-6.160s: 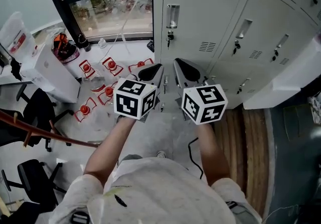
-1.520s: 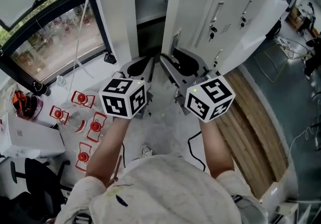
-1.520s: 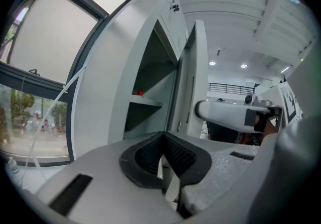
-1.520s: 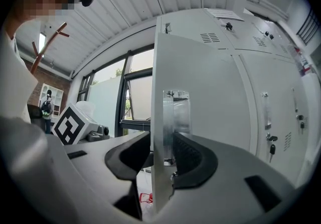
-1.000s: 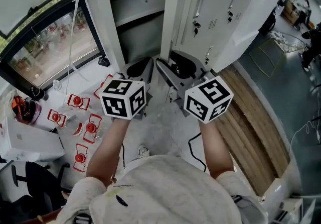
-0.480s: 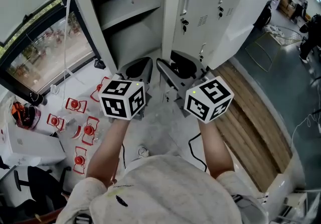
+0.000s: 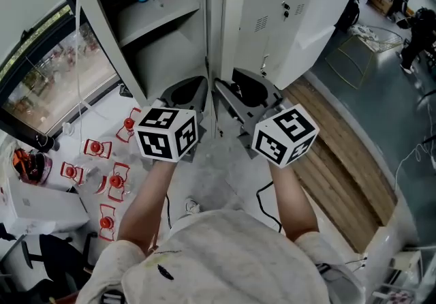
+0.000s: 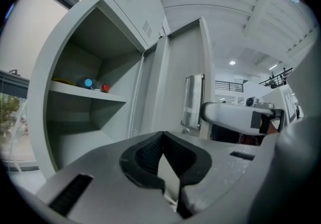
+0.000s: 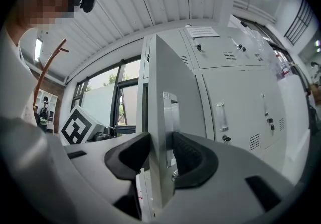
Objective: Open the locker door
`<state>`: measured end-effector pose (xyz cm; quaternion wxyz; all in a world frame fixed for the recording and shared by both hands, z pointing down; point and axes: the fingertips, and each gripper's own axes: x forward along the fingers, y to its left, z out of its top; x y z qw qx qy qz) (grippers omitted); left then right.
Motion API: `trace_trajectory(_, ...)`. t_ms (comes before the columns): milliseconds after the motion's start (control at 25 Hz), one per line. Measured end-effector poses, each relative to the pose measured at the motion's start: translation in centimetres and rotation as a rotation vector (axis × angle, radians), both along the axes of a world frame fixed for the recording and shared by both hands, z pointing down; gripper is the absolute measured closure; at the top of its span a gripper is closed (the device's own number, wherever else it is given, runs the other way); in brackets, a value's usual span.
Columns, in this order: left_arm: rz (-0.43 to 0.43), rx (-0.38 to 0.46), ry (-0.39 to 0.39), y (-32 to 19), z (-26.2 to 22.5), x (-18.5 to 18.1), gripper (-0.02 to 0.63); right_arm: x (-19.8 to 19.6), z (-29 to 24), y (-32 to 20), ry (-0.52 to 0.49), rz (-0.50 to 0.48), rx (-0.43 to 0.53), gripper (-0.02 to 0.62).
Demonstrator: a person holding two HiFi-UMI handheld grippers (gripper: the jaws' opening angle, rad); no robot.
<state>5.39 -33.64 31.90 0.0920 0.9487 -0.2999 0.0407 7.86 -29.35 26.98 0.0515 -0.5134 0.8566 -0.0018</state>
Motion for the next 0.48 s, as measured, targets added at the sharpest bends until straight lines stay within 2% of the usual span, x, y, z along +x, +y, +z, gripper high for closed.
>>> trace_trajectory(480, 0.086, -0.001, -0.005, 0.9, 0.0, 4.8, 0.600, 5.1, 0.0, 0.8, -0.014, 0.090, 0.008, 0.468)
